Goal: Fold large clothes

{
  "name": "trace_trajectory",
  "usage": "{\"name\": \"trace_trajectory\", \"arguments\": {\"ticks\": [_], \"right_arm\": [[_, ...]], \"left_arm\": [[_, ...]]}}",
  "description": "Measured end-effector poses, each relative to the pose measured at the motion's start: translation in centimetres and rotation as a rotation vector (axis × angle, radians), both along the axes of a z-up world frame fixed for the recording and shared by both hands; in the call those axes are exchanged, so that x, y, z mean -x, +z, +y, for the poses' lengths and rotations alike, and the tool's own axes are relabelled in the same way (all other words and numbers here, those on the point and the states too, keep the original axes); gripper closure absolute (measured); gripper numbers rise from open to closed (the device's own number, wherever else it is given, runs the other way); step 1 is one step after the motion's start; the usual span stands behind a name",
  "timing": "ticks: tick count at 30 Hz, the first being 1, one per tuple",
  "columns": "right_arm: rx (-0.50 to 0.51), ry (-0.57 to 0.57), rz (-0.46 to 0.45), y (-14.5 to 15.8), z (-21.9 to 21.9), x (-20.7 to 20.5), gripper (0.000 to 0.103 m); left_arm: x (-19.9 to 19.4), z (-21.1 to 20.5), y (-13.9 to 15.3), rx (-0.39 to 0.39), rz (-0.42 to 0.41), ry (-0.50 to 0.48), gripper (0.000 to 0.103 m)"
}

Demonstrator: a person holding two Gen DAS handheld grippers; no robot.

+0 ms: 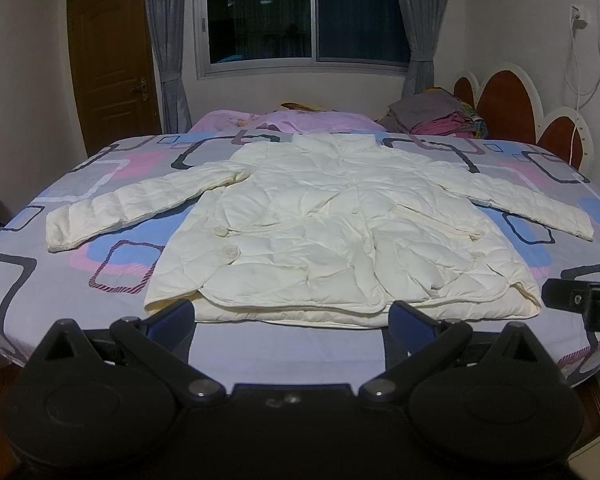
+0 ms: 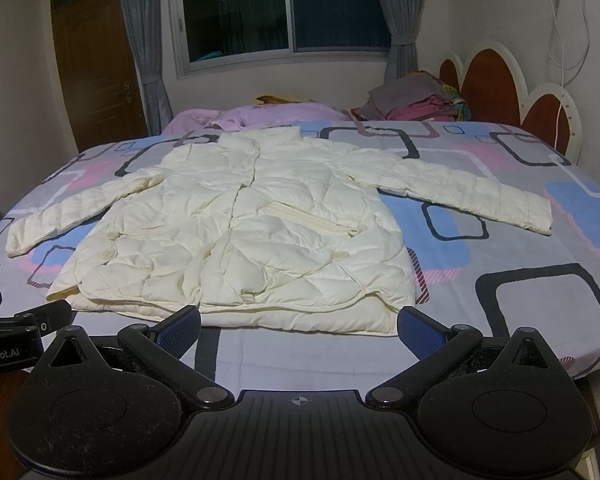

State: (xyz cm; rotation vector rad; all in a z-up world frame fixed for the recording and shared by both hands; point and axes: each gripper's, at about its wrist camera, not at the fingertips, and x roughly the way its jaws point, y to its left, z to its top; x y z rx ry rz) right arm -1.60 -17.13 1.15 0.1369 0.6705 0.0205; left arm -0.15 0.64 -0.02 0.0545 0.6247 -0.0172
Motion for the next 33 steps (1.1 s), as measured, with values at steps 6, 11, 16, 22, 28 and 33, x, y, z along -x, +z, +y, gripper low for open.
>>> {"name": "trace_trajectory", "arguments": {"ticks": [6,11,16,22,28,33], "right_arm": [[0.000,0.000,0.000,0.0,0.0,0.0,0.000],[0.000,0.001,0.001,0.0,0.0,-0.1,0.000],[-0.001,0.001,0.001,0.0,0.0,-0.1,0.000],[-0.001,0.002,0.001,0.0,0.1,-0.1,0.000],[0.000,-0.018,0.002,0.2,-0.5,-0.7,0.000],[-0.020,-0.067,-0.003,0.6,-2.7,-2.9,0.000]], "left_arm": [[0.0,0.1,0.0,0.000,0.001,-0.001,0.000],[0.1,0.1,0.0,0.000,0.001,-0.003,0.000],[0.2,0.1,0.0,-0.001,0.002,-0.005,0.000],[0.3,0.1,0.0,-0.003,0.001,-0.005,0.000],[-0.4,0.0,0.2,-0.014,-0.010,-0.019,0.000],[-2.9,0.3,0.5,0.005,-0.014,-0.046,0.000]]}}
